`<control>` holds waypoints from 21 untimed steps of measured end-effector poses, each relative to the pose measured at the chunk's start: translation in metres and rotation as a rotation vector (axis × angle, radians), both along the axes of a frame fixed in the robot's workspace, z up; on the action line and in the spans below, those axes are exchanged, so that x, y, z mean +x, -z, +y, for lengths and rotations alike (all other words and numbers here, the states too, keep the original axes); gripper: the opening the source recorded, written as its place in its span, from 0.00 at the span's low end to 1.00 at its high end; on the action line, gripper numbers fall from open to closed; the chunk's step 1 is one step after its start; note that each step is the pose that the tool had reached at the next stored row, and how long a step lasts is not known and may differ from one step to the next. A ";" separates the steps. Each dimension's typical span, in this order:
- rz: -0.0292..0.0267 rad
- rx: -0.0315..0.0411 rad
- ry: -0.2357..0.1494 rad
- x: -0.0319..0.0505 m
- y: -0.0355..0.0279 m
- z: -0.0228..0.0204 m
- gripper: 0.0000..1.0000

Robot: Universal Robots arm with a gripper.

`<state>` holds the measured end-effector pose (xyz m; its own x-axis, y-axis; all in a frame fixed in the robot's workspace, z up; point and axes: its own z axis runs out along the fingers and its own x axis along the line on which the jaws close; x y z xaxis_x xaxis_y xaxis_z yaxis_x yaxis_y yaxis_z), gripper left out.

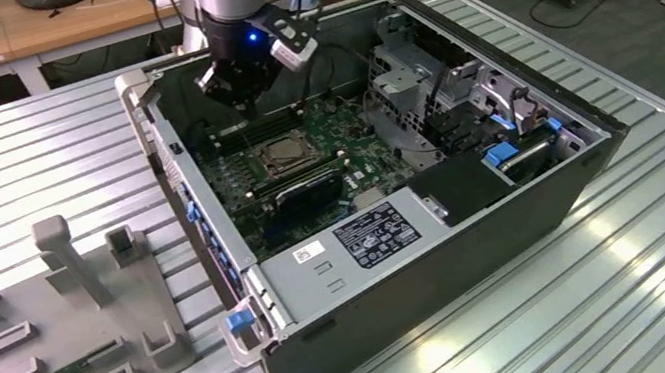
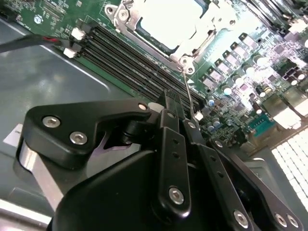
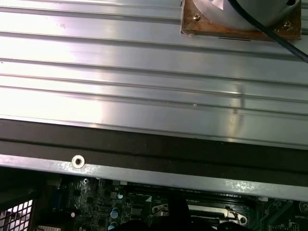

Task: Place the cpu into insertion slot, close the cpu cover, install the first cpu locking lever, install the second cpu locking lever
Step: 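Install the first cpu locking lever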

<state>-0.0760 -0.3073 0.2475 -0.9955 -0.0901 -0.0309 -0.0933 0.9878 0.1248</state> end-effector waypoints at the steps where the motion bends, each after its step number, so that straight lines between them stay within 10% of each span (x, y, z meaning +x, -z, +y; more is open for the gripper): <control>1: -0.0003 0.0002 0.001 -0.0001 -0.0014 0.0000 0.11; 12: -0.0057 -0.0178 0.004 -0.0100 -0.0058 0.0000 0.11; 21: -0.0150 -0.0182 0.005 -0.0127 -0.0158 0.0000 0.11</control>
